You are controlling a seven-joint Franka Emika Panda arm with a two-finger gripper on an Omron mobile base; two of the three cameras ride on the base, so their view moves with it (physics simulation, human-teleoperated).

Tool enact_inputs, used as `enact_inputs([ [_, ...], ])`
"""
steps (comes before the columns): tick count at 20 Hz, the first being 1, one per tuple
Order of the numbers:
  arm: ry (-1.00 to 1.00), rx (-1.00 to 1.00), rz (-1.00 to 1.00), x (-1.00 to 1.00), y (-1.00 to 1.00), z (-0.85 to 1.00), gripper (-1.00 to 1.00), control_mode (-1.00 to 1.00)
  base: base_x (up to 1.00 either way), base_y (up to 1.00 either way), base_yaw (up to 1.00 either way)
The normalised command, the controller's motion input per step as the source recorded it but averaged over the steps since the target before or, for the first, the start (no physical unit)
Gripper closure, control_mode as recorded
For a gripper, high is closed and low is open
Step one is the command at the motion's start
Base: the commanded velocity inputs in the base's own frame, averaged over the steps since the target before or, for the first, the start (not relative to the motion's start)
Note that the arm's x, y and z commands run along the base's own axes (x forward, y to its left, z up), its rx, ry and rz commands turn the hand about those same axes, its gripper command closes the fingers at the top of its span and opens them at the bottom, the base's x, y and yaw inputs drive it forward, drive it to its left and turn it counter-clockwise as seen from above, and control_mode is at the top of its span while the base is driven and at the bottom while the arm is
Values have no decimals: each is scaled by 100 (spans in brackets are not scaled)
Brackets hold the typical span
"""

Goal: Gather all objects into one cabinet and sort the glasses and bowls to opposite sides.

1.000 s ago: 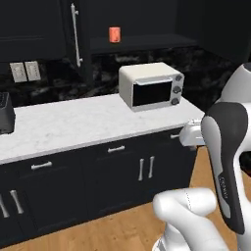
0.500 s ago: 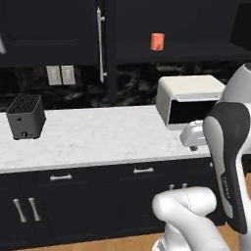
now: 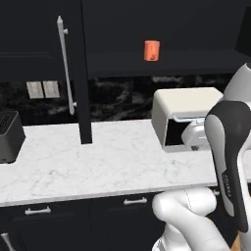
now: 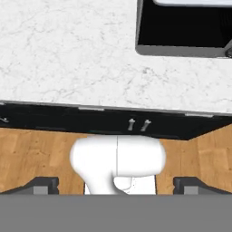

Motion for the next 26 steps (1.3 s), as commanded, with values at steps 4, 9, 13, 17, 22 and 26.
enact_inputs([
  [4, 0, 0, 0, 0, 0, 0, -100, 100, 57, -7, -9],
  [9, 0, 0, 0, 0, 0, 0, -100, 100, 25, 0, -15],
  [13, 0, 0, 0, 0, 0, 0, -100, 100, 12, 0, -18],
  [17, 0, 0, 0, 0, 0, 0, -100, 100, 20, 0, -17],
  [22, 0, 0, 0, 0, 0, 0, -100, 100, 26, 0, -6],
  [26, 0, 0, 0, 0, 0, 0, -100, 100, 11, 0, 0],
])
